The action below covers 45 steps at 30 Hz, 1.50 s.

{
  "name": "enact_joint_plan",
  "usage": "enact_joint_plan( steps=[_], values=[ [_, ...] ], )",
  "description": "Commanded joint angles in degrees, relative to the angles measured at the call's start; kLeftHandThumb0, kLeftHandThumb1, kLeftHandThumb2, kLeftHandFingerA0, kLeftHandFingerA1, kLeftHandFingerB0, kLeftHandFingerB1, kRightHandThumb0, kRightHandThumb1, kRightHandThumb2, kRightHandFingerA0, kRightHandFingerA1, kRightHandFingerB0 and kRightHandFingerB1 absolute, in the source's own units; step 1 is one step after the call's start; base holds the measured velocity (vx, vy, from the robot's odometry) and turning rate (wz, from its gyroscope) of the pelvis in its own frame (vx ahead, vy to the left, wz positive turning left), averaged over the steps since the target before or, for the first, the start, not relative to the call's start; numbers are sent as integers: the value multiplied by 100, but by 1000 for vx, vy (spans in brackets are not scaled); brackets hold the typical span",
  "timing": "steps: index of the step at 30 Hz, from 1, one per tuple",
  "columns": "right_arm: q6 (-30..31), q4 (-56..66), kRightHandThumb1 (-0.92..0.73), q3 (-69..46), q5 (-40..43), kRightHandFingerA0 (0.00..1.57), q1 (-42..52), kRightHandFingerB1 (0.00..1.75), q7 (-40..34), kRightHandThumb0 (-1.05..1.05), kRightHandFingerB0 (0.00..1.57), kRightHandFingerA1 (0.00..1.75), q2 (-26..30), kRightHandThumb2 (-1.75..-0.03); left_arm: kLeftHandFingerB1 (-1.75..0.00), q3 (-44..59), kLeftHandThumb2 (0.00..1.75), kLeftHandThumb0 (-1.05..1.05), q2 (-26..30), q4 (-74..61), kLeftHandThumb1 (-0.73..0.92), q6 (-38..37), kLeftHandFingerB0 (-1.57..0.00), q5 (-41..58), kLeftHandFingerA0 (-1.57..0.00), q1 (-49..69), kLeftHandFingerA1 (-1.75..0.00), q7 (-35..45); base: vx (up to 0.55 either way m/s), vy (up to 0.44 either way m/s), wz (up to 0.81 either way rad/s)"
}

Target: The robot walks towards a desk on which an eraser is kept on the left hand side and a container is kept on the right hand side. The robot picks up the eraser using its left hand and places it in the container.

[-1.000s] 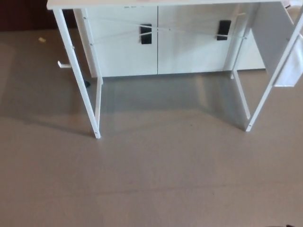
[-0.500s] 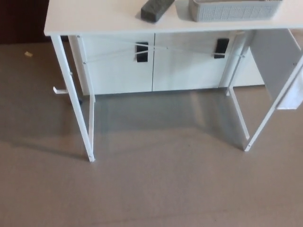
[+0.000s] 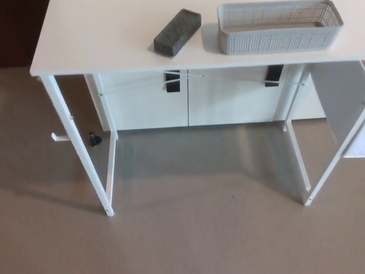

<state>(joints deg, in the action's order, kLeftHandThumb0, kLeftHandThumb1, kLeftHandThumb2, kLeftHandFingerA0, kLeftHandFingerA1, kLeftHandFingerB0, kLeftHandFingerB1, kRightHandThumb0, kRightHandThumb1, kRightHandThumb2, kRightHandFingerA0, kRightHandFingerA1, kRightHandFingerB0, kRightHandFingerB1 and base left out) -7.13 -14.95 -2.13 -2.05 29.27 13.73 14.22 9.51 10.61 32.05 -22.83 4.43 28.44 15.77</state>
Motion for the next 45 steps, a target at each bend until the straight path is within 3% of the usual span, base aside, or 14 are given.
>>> enact_joint_plan(
  steps=[1, 2, 6, 7, 10, 11, 13, 14, 15, 31, 45],
  values=[
    [-184, 13, -50, 49, -19, 73, 56, 48, 13, -32, 48, 55, 22, -54, -39, 22, 71, -43, -125, -331, 52, -30, -29, -14, -30, 124, -39, -235, 135, -32, -8],
    [-180, 31, -50, 52, -13, 73, 69, 48, 9, -33, 48, 55, 22, -54, -31, 51, 58, -37, -171, -395, 60, 53, -32, 41, -35, 121, -32, -242, 146, -16, -10],
    [-214, 70, -51, 85, -9, 72, 120, 48, 25, -33, 47, 55, 26, -54, -30, 74, 58, -35, -333, -850, 62, 352, -31, 22, -35, 222, -31, -445, 162, 77, -11],
    [-229, 54, -51, 97, -10, 73, 105, 49, 25, -33, 48, 55, 21, -54, -39, 63, 71, -42, -369, -898, 54, 381, -30, 3, -30, 228, -39, -478, 235, 175, -6],
    [-214, 71, -51, 113, 8, 73, 100, 48, 34, -32, 47, 55, 11, -54, -40, -19, 71, -43, -423, -841, 53, 332, -29, -124, -30, 228, -40, -533, 331, 249, -8],
    [-211, 89, -51, 119, 16, 74, 109, 48, 35, -33, 48, 55, 8, -55, -31, -64, 59, -36, -387, -822, 60, 333, -31, -216, -36, 245, -32, -570, 176, 140, 15],
    [-203, 100, -52, 120, 17, 74, 96, 48, 24, -33, 47, 55, 5, -55, -31, -133, 59, -37, -327, -818, 60, 357, -32, -337, -36, 261, -32, -626, 115, 91, 5],
    [-182, 126, -51, 110, 37, 73, 89, 48, 34, -33, 47, 55, 4, -54, -39, -152, 71, -42, -315, -755, 53, 245, -30, -363, -31, 236, -40, -630, 116, 6, 10],
    [-170, 118, -51, 108, 44, 74, 66, 48, 28, -34, 48, 55, -6, -54, -31, -186, 58, -35, -258, -678, 60, 132, -33, -468, -37, 208, -33, -684, 127, -14, 12],
    [-248, 117, -53, 198, -33, 75, 125, 47, 31, -35, 47, 54, 35, -55, -32, -388, 58, -37, -49, -438, 58, -235, -35, -670, -41, 275, -34, -792, 139, -163, 6],
    [-323, 17, -52, 270, -24, 73, 78, 47, 39, -35, 46, 54, 4, -55, -32, -497, 58, -40, 85, -301, 58, -371, -36, -870, -44, 119, -35, -998, 130, 32, 0]
  ],
)
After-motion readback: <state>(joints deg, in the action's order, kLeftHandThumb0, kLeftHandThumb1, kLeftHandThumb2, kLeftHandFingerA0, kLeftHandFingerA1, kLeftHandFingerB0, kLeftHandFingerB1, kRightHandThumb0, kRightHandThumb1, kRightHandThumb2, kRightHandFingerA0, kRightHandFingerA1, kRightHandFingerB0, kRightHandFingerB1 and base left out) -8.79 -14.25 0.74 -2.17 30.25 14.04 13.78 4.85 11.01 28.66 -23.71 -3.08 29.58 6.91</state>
